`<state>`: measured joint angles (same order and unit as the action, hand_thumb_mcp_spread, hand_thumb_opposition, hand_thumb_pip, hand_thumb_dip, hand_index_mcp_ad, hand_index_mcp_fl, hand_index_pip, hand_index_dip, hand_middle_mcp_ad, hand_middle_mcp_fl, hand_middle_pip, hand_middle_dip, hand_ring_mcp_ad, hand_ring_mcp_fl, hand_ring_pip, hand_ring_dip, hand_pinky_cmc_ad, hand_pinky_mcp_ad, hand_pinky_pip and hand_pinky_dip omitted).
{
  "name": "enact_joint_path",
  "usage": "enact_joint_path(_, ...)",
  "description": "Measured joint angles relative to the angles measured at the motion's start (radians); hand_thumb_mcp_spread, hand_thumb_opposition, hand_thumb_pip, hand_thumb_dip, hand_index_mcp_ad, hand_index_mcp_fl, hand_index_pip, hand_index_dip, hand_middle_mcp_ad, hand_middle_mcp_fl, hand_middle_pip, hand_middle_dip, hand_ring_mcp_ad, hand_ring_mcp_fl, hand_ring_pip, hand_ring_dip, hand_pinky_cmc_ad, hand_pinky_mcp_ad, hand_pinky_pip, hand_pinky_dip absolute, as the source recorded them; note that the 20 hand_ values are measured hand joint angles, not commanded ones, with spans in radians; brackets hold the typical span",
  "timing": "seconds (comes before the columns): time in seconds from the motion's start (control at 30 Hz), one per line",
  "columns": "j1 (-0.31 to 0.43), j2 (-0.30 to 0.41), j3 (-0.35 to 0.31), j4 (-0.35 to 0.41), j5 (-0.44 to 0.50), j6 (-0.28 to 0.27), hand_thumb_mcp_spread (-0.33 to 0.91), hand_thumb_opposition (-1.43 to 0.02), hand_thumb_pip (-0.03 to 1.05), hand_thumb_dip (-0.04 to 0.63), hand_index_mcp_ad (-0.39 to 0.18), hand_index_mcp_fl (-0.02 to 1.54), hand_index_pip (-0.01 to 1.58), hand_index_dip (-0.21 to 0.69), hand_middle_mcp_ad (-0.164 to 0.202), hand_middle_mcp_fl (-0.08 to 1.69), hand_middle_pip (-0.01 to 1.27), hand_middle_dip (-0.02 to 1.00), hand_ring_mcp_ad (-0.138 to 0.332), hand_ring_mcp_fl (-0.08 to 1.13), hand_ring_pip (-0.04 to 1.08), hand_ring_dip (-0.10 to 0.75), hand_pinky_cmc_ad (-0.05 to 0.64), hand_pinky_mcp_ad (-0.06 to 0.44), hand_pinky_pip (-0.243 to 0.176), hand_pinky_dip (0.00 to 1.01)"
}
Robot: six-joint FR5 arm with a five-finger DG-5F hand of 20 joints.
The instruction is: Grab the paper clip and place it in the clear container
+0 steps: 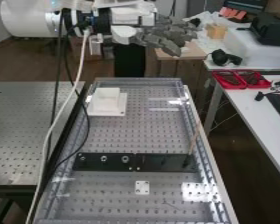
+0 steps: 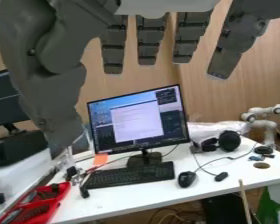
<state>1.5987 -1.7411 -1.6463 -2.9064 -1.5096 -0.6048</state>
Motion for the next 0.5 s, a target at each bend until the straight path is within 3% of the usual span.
enact_joint_path(0.5,-0.007,0.008,0.006,-0.032,-0.028,-0.036,0.3,-0.78,0.53,0.237,-0.124,0.12,0.12,0.131,0.021,0.0,0.11,0.18,0.115,0.0,0.1,0.091,0.363,0.276,-0.112,0.55)
